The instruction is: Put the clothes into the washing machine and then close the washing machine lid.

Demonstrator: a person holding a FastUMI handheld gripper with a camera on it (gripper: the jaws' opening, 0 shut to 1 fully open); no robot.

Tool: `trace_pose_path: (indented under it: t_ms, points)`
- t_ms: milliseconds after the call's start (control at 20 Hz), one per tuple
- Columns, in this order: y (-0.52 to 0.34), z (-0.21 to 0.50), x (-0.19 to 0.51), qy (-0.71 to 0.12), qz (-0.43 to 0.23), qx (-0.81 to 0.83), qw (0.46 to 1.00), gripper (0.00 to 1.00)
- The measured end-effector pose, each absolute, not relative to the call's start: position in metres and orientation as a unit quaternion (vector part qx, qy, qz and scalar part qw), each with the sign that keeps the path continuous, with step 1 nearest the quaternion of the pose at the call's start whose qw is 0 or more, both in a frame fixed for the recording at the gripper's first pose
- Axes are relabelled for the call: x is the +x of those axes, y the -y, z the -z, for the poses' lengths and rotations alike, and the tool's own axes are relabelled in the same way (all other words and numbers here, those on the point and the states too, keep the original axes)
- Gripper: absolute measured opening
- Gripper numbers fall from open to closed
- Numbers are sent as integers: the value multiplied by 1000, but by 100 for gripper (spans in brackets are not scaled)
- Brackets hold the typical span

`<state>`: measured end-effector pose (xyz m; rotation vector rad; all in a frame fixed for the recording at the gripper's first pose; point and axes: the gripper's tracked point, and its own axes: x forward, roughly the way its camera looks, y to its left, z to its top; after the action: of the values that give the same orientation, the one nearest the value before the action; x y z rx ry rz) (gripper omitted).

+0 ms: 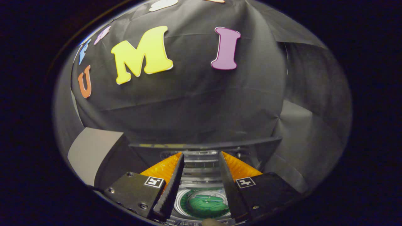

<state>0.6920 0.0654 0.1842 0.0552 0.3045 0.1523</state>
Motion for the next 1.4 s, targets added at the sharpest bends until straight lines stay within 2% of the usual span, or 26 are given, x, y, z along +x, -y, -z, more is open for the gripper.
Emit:
trace_pose_path:
  t_ms: [350,700,800,850,1400]
  points:
    - [-76,-207,739,-139,-65,17,988,70]
    - [-85,-171,762,-169,-56,4,984,70]
    - [-83,-175,763,-139,-52,-8,989,70]
    - [-82,-173,765,-136,-51,-8,989,77]
    - [-84,-176,767,-69,-60,1,996,77]
